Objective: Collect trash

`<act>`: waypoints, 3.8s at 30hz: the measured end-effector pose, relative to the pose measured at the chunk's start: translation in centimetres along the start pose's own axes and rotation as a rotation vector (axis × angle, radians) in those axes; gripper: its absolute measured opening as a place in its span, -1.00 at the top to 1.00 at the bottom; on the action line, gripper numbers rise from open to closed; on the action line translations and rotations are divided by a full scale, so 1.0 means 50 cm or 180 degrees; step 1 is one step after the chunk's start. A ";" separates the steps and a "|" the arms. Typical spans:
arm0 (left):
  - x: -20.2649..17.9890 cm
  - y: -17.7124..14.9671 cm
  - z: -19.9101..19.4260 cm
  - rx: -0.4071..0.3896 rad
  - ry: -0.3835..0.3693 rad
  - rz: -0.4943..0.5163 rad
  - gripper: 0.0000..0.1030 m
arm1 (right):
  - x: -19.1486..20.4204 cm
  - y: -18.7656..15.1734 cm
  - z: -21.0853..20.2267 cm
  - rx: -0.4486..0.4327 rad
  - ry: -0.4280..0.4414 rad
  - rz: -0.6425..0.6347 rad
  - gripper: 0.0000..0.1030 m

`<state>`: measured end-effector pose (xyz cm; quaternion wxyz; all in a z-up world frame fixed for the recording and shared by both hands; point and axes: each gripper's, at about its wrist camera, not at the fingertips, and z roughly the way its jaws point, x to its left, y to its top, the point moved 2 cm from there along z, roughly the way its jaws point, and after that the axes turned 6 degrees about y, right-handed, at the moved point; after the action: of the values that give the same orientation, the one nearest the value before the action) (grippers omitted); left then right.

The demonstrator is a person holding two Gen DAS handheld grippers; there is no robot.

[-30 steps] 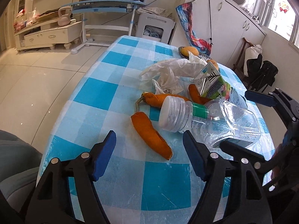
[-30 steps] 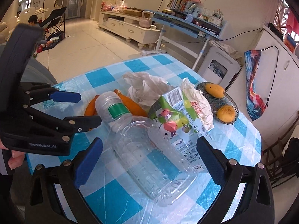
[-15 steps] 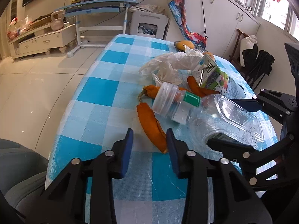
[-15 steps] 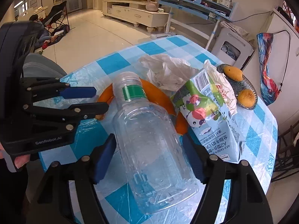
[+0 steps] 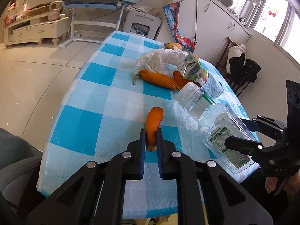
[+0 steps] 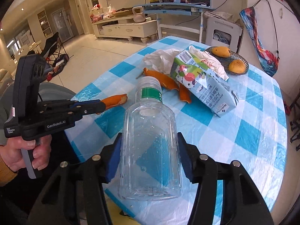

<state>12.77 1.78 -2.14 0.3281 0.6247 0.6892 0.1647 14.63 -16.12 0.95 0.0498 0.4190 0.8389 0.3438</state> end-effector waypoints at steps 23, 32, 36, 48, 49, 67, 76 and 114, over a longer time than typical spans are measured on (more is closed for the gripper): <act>-0.033 -0.108 -0.141 -0.0028 -0.0235 0.0124 0.80 | 0.192 -0.254 -0.065 0.0710 0.0255 -0.0193 -0.09; -0.091 -0.191 -0.161 0.0184 -0.0317 0.0402 0.80 | 0.122 -0.246 -0.106 0.0181 0.0113 0.0325 -0.25; -0.113 -0.219 -0.165 0.0270 -0.0343 0.0547 0.80 | 0.092 -0.238 -0.136 -0.0115 -0.0004 0.0560 -0.33; -0.194 -0.308 -0.115 0.0956 -0.0596 0.1224 0.69 | -0.011 -0.124 -0.121 -0.0472 -0.0421 0.0722 -0.58; -0.196 -0.306 -0.110 0.0982 -0.0587 0.1235 0.48 | -0.024 -0.113 -0.112 -0.0456 -0.0461 0.0723 -0.58; -0.008 -0.117 -0.117 -0.0410 0.0000 -0.0280 -0.52 | -0.200 0.023 0.084 0.0106 -0.0644 0.0538 -0.81; -0.002 -0.116 -0.106 -0.0378 -0.0007 -0.0214 -0.53 | -0.210 0.051 0.108 0.0208 -0.0618 0.0290 -0.87; 0.014 -0.134 -0.120 -0.0328 -0.0174 -0.0426 -0.58 | -0.206 0.051 0.106 0.0211 -0.0606 0.0303 -0.88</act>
<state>3.74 2.45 -2.20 0.3888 0.5637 0.7108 0.1606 24.96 -19.83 -3.60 0.0991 0.4905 0.8204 0.2765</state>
